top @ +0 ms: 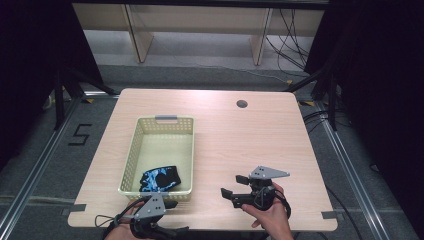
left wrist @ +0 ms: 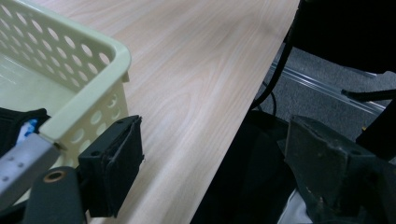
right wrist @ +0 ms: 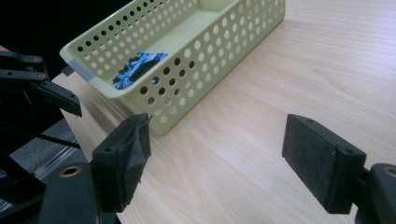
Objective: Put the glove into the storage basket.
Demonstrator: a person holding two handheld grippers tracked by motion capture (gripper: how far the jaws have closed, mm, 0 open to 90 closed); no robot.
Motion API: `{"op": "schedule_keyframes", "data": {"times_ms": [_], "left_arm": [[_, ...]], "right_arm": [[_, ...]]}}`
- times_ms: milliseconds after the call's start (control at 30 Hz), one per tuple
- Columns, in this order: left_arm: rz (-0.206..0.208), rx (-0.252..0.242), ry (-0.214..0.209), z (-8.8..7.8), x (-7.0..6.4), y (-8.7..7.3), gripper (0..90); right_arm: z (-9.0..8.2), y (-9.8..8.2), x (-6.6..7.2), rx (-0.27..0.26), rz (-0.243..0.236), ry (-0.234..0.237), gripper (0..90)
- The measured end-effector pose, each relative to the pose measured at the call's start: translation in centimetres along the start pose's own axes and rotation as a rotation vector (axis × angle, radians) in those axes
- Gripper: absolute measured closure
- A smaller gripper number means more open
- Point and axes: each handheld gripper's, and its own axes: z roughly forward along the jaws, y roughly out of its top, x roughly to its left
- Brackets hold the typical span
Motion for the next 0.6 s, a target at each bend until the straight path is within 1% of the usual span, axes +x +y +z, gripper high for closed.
{"op": "schedule_keyframes", "data": {"times_ms": [33, 67, 100, 133, 167, 233, 267, 300, 333, 367, 400, 433, 467, 500, 533, 567, 600], "left_arm": [[0.042, 0.017, -0.001, 0.0, 0.1, -0.1, 18.5], [0.004, 0.003, -0.001, 0.1, -0.2, -0.3, 18.3], [0.004, 0.003, -0.001, 0.1, -0.2, -0.3, 18.2], [0.022, -0.001, -0.012, 0.2, -0.1, -0.5, 18.2], [0.011, 0.017, -0.015, 0.2, 0.0, -0.7, 18.1], [0.003, 0.016, -0.009, 0.2, -0.1, -0.8, 18.2], [0.014, 0.005, -0.017, 0.5, 0.1, -1.2, 18.2], [0.009, 0.03, -0.016, 0.5, 0.1, -1.3, 18.2], [0.018, 0.033, -0.017, 0.6, 0.2, -1.4, 18.2], [-0.003, 0.04, -0.009, 0.7, 0.0, -1.6, 18.2], [-0.006, 0.042, -0.013, 0.7, 0.0, -1.7, 18.2], [-0.006, 0.042, -0.013, 0.7, 0.0, -1.7, 18.2], [0.008, 0.054, -0.008, 0.7, 0.2, -1.8, 18.2], [-0.023, 0.035, -0.013, 1.0, 0.0, -1.9, 18.2], [0.001, 0.045, -0.012, 0.9, 0.2, -2.0, 18.2], [0.001, 0.045, -0.012, 0.9, 0.2, -2.0, 18.3], [0.017, 0.057, -0.006, 1.0, 0.3, -2.1, 18.3]], "right_arm": [[0.1, -0.1, -0.1, -0.013, -0.015, 0.001, 24.6], [0.2, -0.3, -0.2, -0.003, -0.023, 0.006, 24.5], [0.2, -0.3, -0.2, -0.003, -0.023, 0.006, 24.5], [0.1, -0.4, 0.1, 0.008, 0.009, 0.007, 24.4], [0.1, -0.6, -0.1, 0.009, -0.009, 0.008, 24.2], [0.2, -0.8, -0.2, 0.006, -0.018, 0.0, 24.1], [0.1, -1.0, 0.0, 0.02, 0.023, 0.005, 24.0], [0.1, -1.1, -0.3, 0.006, -0.012, 0.0, 23.9], [0.1, -1.2, -0.3, 0.011, -0.007, 0.005, 23.8], [0.1, -1.2, -0.3, 0.016, -0.009, -0.003, 23.8], [0.1, -1.3, -0.3, 0.02, 0.001, 0.002, 23.8], [0.1, -1.3, -0.3, 0.02, 0.001, 0.002, 23.8], [0.0, -1.5, -0.4, 0.012, -0.009, -0.013, 23.7], [0.1, -1.6, -0.2, 0.009, 0.0, -0.011, 23.7], [0.0, -1.6, -0.3, 0.019, -0.001, -0.007, 23.6], [0.0, -1.6, -0.3, 0.019, -0.001, -0.007, 23.6], [0.1, -1.8, -0.2, 0.025, 0.002, 0.005, 23.6]]}}
